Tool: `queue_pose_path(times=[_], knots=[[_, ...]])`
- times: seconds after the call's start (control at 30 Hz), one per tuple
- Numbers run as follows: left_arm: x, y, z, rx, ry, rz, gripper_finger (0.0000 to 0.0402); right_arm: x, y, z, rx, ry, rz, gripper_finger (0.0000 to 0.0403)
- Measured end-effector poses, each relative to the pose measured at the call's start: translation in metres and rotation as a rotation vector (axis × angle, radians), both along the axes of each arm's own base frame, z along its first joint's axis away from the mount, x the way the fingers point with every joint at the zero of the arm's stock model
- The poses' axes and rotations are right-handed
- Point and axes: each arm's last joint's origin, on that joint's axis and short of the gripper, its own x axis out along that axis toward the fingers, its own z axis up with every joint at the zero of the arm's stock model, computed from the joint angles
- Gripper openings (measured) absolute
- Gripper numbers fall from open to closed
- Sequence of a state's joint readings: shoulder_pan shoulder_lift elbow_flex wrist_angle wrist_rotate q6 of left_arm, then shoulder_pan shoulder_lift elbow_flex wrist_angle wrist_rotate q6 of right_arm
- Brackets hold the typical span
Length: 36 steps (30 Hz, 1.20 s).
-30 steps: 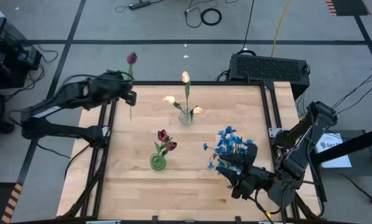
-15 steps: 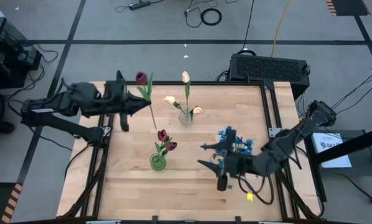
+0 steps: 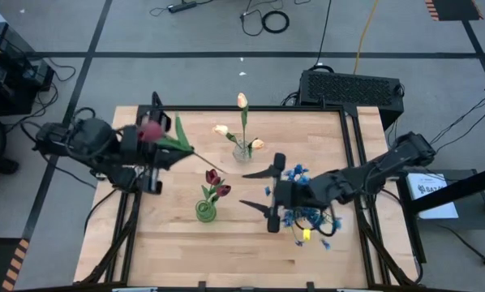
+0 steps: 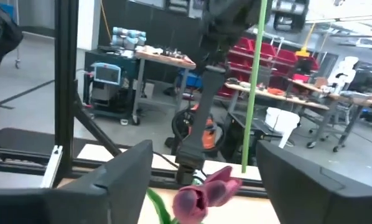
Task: Sort flowers into vase by color
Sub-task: Put the red flower into the green vase
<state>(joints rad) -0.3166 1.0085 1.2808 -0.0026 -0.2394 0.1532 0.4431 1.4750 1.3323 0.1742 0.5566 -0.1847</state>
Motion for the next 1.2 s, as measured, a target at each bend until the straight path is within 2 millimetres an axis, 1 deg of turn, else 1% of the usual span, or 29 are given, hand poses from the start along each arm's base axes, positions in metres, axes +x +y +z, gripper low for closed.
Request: queue_pose_path(times=[0.13,0.23,0.37,0.47,0.57,0.67,1.03,1.1,1.2], knots=[[0.02,-0.016,-0.005,0.056,-0.026,-0.022,0.0011,0.011,-0.004,-0.007,0.004,0.004,-0.011,0.0299],[0.036,-0.025,-0.012,0.077,-0.015,-0.034,0.0011,0.016,-0.009,-0.011,0.004,0.01,-0.031,0.0311],[0.049,-0.032,-0.018,0.086,-0.014,-0.037,0.0011,0.018,-0.012,-0.014,-0.007,0.035,-0.033,0.0311],[0.056,-0.034,-0.019,0.079,-0.035,-0.035,0.0011,0.018,-0.012,-0.016,-0.008,0.055,0.003,0.0298],[0.06,-0.037,-0.021,0.085,-0.046,-0.056,0.0011,0.018,-0.012,-0.017,-0.003,0.069,0.003,0.027],[0.063,-0.039,-0.023,0.096,-0.042,-0.082,0.0011,0.018,-0.012,-0.018,-0.004,0.077,0.003,0.0227],[0.069,-0.042,-0.03,0.112,-0.003,-0.117,0.0011,0.018,-0.012,-0.021,-0.02,0.105,0.004,0.0022],[0.069,-0.042,-0.03,0.116,0.004,-0.126,0.0011,0.018,-0.011,-0.022,-0.026,0.117,0.006,0.0008],[0.07,-0.042,-0.031,0.12,0.017,-0.126,0.0029,0.017,-0.009,-0.022,-0.027,0.12,0.011,0.0011]])
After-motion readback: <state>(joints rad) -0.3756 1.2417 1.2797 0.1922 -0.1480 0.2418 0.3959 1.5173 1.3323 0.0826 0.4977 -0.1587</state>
